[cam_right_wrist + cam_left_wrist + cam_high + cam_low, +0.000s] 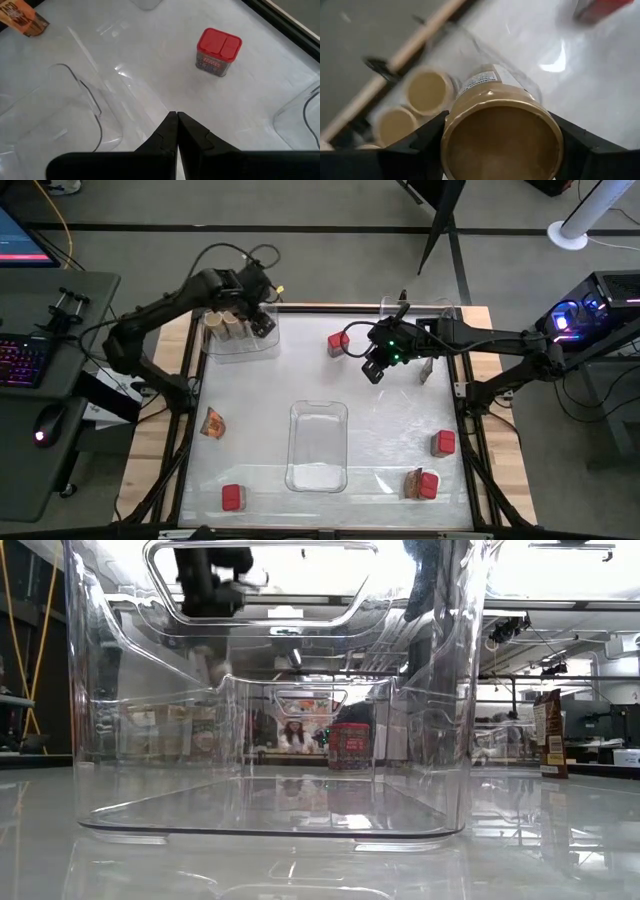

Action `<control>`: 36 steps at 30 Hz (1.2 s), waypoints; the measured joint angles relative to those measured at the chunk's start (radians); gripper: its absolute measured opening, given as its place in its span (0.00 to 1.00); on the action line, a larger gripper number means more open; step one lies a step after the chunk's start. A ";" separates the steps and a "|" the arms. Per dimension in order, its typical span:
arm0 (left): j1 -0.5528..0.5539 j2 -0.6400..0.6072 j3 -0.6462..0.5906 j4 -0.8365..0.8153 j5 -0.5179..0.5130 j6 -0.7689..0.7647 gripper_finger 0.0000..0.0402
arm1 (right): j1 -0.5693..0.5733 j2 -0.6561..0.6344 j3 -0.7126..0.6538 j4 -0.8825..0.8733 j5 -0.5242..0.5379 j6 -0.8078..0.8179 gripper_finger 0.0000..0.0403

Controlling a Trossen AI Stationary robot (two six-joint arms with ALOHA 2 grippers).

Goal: Sort spices by type
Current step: Put the gold seasoning bottle into the top left transparent bin

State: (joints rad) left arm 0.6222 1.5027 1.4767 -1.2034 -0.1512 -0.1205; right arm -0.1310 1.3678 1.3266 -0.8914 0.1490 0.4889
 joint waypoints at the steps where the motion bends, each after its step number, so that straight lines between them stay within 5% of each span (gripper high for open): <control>1: 0.012 0.008 -0.032 0.014 0.022 0.002 0.60 | 0.000 0.000 0.000 0.000 0.000 0.000 0.00; 27: 0.096 0.021 -0.402 -0.035 -0.148 -0.193 0.60 | 0.000 0.000 0.000 0.046 0.000 -0.025 0.00; 36: 0.159 0.002 -0.419 -0.014 -0.183 -0.217 0.65 | 0.000 0.000 0.000 0.045 0.000 -0.026 0.00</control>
State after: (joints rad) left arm 0.7814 1.5044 1.0573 -1.2177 -0.3344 -0.3374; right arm -0.1310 1.3678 1.3266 -0.8463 0.1493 0.4625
